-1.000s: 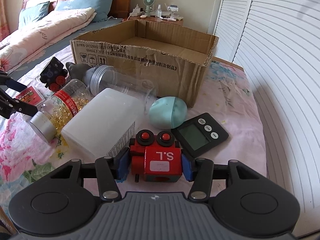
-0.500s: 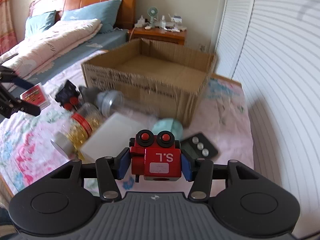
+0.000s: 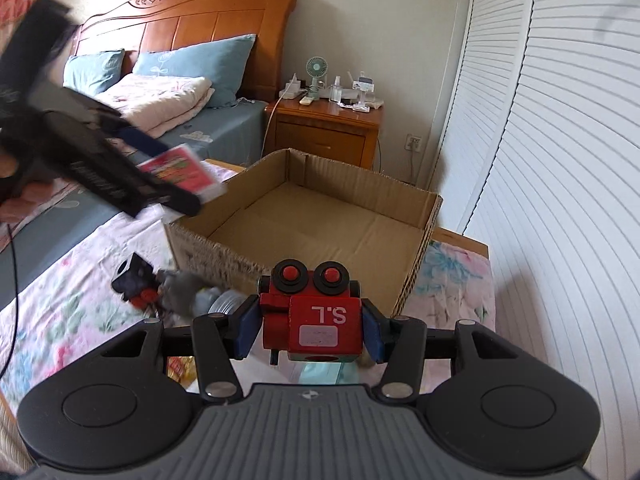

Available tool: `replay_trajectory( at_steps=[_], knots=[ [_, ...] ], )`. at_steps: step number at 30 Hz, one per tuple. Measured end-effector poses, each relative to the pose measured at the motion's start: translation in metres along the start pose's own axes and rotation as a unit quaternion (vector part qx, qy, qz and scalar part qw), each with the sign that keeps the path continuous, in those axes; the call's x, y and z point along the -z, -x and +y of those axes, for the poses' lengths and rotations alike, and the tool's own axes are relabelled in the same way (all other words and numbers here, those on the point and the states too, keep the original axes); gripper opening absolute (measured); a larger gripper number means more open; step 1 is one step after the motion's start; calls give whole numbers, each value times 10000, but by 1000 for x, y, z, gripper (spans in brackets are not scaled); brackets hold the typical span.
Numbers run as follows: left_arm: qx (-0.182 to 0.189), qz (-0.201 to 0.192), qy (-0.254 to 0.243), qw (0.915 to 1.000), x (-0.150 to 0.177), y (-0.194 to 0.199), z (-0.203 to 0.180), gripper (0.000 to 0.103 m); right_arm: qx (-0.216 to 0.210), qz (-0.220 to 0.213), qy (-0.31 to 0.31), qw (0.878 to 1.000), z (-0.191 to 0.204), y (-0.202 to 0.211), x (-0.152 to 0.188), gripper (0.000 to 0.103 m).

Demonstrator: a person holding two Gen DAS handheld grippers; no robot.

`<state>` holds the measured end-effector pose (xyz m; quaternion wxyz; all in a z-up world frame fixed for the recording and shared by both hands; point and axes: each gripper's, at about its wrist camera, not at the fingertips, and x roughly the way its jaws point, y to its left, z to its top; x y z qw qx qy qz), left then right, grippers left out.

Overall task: Organize rigid objects
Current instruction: 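Drop the card case into the cardboard box with the left tool while the right tool carries the robot over, then lower the red toy robot into the box and open the right tool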

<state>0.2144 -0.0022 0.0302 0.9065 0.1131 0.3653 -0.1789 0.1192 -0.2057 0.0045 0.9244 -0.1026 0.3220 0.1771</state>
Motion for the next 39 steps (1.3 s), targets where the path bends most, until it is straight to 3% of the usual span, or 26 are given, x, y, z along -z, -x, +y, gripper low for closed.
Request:
replay_trajectory(
  at_steps=[8,13,20,25,31,39],
  knots=[
    [-285,-46,252,9993,-39,-56,19,90,137,-15,116,9998,-5,-11,-21,57],
    [-462,64,471,9978,-36,-75,30,90,128,41,169,9998,-4,-21,-27,57],
    [-246,103,741,9969,-18,-50,36,92,124,122,116,9998,-6,-33,-35,57],
    [-194,175,588,9979,-4,-23,29,95,230,190,94,9995,-12,-47,-49,57],
    [-277,-171,496,9982,22,15,23,98,299,404,-163,9986,-27,-75,-71,57],
    [-283,-145,753,9967,55,39,34,98,483,531,-138,9973,-34,-114,-103,57]
  ],
)
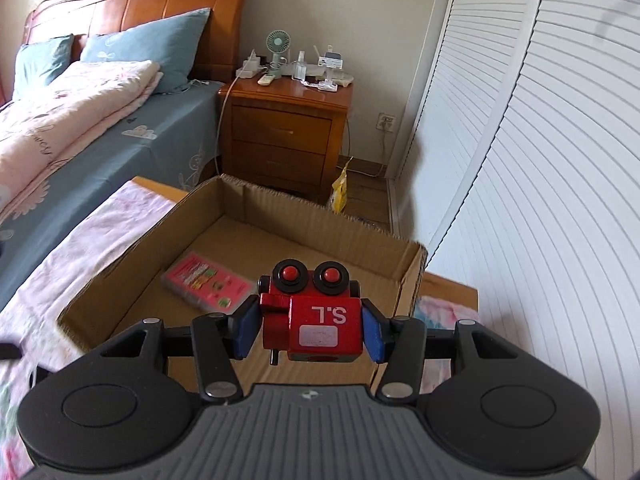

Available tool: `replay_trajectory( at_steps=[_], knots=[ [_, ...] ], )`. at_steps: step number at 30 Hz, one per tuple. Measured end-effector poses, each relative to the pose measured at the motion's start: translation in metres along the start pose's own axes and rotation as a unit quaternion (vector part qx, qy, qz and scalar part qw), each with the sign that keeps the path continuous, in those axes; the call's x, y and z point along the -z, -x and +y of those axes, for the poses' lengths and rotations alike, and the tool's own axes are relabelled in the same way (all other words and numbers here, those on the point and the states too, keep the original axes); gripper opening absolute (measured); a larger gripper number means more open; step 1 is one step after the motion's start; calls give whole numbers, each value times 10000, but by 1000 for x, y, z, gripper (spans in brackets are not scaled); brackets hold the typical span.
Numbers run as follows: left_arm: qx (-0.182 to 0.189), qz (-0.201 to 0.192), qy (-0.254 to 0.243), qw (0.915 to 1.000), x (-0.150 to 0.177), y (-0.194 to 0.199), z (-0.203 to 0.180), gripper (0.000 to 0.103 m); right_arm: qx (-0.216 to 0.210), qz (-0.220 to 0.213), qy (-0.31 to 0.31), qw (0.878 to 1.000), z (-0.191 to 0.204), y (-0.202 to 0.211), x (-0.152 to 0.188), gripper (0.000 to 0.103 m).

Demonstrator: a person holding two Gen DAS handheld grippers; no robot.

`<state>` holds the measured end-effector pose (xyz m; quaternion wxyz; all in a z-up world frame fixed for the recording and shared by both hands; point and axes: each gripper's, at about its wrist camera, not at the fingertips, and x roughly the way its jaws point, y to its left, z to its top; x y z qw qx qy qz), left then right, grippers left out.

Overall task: Organize rigid objects
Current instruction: 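Lower the red toy robot into the box and open the right tool, then move both tools back to the remaining items on the bedspread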

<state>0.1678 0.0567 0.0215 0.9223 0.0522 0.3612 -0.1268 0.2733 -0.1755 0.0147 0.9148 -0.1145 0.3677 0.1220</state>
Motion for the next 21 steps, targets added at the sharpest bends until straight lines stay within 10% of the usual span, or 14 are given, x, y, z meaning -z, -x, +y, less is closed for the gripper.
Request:
replay_trajectory(
  at_steps=[5,10,21],
  knots=[
    [48,87,98,9999,20,4,5,98,177,64,-28,9998,-2,-22,-19,58],
    [99,208,144,9996,34,3,7,98,316,-17,-134,9994,-3,-24,-21,98],
    [-3,241,252,9994,52,19,-1,98,131,-31,-294,9995,13,32,26,103]
  ],
)
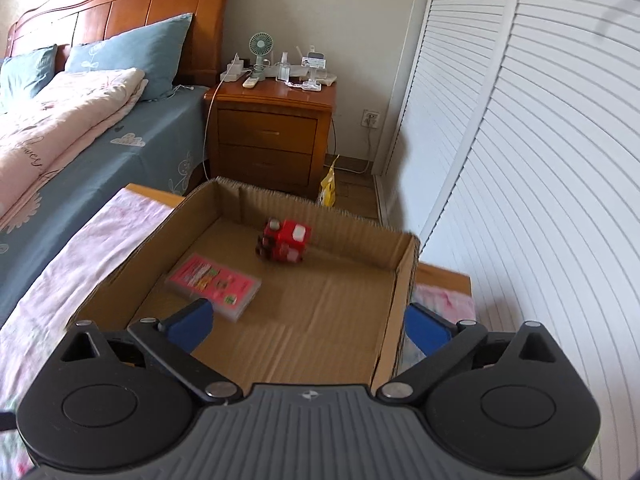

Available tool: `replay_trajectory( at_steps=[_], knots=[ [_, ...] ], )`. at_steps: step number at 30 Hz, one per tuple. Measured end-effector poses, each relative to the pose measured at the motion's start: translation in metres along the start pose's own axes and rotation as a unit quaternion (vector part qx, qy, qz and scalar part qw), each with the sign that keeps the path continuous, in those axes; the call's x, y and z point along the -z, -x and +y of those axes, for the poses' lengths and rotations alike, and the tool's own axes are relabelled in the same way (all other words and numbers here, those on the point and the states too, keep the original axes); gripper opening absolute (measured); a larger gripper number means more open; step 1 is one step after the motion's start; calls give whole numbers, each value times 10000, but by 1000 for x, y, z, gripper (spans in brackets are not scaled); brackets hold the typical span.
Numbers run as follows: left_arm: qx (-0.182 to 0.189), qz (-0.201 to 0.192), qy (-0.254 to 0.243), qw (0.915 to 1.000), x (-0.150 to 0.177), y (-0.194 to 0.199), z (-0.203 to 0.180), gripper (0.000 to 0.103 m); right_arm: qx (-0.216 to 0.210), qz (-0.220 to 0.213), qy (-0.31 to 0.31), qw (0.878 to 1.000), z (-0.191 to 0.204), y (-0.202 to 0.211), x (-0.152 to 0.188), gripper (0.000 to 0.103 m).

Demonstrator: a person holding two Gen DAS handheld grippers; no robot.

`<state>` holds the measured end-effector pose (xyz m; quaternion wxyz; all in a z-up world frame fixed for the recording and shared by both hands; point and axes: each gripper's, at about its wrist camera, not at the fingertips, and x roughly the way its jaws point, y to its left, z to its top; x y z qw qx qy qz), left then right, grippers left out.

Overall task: Organize rigid objects
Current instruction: 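Move both tools back to the remaining items on the bedspread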

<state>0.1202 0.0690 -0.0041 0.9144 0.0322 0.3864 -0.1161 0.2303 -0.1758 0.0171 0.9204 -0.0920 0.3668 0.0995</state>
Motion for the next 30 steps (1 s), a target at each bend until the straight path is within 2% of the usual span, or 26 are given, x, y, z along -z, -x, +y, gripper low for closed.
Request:
replay_trajectory(
  at_steps=[7,13,17,20,24,30],
  knots=[
    [-136,23,219,9997,11,7,-4,98,-16,-100,-243,9997,16,39,61,103],
    [-273,108,203,9994,16,4,-9,98,333,-84,-736,9967,30,55,117,103],
    [-394,90,117,9991,8,-8,-10,98,371,-90,-1085,9934,33,60,143,103],
    [-518,64,125,9986,-1,-26,-8,98,261,-75,-1259,9917,32,64,152,103],
    [-717,101,297,9969,-10,-49,-1,98,335,-150,-1278,9911,30,73,155,103],
    [-816,225,352,9958,-8,-62,4,98,330,-292,-1348,9899,24,83,157,103]
  ],
)
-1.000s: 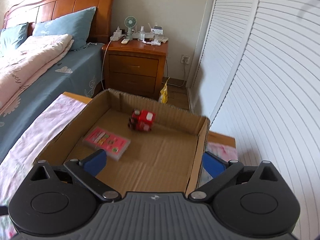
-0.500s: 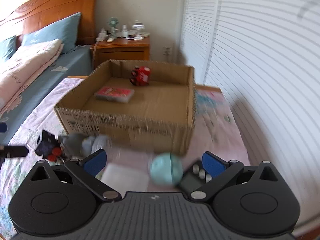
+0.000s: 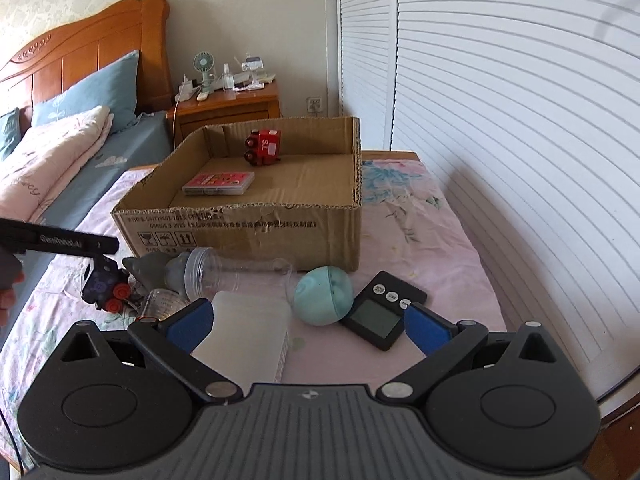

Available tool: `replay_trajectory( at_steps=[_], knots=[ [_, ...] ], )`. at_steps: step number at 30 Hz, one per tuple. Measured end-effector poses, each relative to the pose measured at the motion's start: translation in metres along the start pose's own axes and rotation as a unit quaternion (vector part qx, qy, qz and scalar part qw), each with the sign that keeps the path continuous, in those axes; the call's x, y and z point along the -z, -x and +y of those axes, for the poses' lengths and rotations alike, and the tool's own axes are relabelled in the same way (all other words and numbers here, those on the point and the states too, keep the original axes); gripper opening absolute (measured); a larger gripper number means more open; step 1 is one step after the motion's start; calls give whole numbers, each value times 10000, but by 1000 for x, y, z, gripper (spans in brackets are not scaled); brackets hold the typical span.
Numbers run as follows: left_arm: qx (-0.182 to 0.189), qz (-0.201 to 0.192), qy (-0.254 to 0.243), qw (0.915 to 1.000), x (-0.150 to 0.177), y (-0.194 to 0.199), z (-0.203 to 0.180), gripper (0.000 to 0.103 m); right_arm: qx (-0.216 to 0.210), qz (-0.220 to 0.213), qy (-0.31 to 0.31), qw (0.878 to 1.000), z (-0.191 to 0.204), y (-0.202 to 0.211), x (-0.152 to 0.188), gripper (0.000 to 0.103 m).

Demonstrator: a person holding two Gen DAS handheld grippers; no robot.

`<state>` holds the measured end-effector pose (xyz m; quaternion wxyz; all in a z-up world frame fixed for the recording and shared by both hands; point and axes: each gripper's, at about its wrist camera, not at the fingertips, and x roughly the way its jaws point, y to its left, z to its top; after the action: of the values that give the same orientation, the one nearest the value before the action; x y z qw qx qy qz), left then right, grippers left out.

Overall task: Organize rigid objects
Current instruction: 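Move both tools back to the remaining items on the bedspread, then grasp the dark toy car with the left tool while the right tool grasps the black timer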

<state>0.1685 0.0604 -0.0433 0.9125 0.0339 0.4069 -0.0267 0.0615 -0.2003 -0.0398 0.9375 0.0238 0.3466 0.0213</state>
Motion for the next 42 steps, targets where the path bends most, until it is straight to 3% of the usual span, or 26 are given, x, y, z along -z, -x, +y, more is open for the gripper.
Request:
replay_trajectory(
  at_steps=[6,11,15,26,37,42],
  knots=[
    [228,258,-296,9990,22,6,-5,98,-119,-49,192,9997,3,3,2,103],
    [179,446,-527,9975,44,10,-6,98,-41,-2,433,9991,-1,-2,6,103],
    [82,398,-472,9981,54,12,1,98,3,100,484,9988,-12,-9,14,103],
    [611,164,-974,9932,61,8,-9,95,51,720,758,9945,-57,-51,48,103],
    [1137,136,-1399,9835,53,-13,-2,90,-595,844,1182,9876,-75,-68,31,103],
    [1533,62,-1751,9725,46,-17,-2,74,-840,929,1431,9817,-83,-79,20,103]
  ],
)
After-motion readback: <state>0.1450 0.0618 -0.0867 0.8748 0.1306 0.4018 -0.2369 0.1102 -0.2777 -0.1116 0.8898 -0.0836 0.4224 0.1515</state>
